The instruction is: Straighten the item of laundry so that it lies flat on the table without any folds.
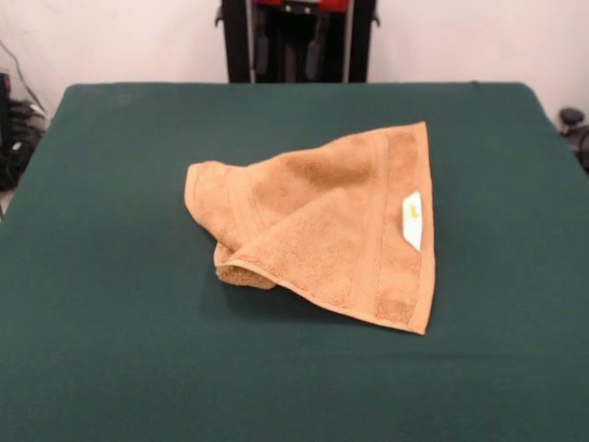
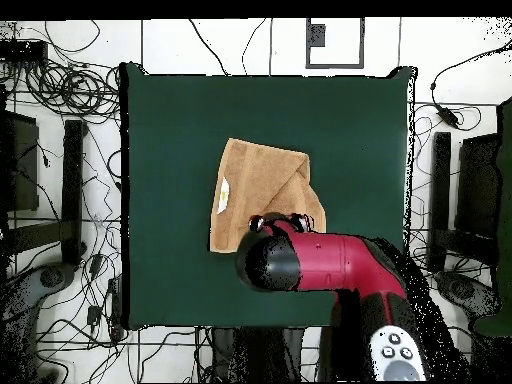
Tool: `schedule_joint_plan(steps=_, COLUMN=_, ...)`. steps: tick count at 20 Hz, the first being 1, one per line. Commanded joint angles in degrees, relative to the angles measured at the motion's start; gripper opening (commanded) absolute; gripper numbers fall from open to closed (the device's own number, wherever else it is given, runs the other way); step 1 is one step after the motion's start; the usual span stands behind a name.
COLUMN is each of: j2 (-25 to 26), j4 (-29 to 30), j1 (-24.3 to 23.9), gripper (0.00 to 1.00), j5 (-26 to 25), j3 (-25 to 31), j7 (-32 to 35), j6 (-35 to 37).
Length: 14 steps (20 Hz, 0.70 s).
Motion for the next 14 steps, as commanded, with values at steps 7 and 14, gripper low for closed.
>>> schedule_joint_plan(steps=7, j2=10.93, j4=-10.13, j1=5.08, gripper=1.0, j5=0.55, j3=2.34, j7=6.32, j6=1.24)
schedule_joint_plan(steps=14, j2=12.91, j4=-12.71, j1=6.97, gripper=1.0, j5=0.96, j3=1.48, j7=7.31, j6=1.43)
